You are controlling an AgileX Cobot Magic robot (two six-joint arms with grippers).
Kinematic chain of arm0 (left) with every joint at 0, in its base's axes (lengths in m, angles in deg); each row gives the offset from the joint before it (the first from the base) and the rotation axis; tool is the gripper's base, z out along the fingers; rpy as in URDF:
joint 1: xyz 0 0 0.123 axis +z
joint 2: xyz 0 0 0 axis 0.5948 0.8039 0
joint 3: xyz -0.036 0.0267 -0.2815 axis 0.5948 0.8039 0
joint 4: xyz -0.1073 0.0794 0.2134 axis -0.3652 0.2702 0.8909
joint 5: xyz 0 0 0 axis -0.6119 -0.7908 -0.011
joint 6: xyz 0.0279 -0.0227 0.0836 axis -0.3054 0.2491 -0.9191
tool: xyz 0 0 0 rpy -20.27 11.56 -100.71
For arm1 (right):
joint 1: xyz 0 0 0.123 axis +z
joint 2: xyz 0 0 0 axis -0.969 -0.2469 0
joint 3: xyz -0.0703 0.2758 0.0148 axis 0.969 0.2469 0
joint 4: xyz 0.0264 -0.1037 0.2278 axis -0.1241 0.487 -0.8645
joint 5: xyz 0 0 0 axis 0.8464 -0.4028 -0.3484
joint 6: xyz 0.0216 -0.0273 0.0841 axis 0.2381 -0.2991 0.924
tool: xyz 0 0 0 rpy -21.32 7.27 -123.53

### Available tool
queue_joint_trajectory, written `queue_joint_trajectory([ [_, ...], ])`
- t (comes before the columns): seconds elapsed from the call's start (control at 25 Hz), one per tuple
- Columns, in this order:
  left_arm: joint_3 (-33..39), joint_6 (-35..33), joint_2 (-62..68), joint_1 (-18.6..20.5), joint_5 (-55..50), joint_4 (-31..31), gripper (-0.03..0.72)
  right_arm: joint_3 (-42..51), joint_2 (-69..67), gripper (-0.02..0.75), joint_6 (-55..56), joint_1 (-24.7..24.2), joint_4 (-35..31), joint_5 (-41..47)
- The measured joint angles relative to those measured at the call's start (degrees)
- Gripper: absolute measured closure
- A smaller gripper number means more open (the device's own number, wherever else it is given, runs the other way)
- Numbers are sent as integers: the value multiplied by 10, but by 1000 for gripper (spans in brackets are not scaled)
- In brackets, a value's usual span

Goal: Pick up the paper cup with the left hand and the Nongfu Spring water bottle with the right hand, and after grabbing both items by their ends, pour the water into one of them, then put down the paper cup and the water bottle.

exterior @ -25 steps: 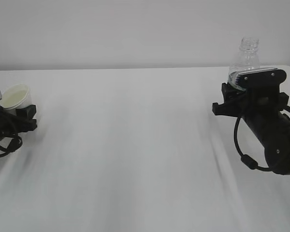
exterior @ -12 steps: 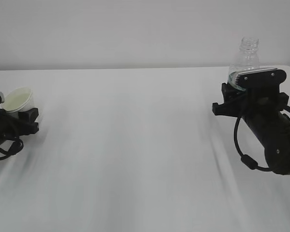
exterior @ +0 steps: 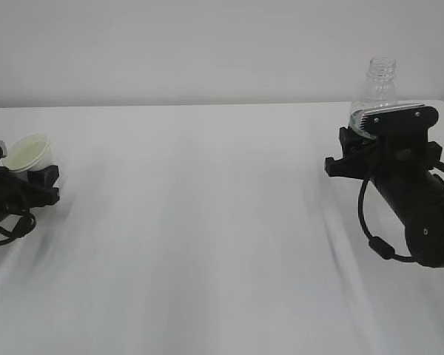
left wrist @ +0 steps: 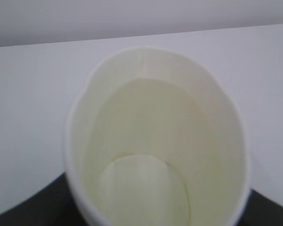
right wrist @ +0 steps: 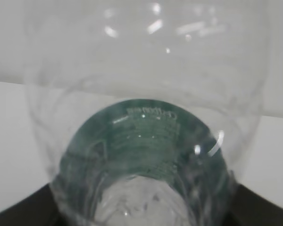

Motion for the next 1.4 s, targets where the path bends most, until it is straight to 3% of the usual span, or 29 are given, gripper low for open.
queue_joint_trajectory([
  [0.36,0,0,0,0,0,6,257,0,0,322,0,0,0,1],
  [0.88,0,0,0,0,11,5,99,0,0,322,0,0,0,1],
  [1.4,9,0,0,0,-5,3,92,0,0,322,0,0,0,1],
])
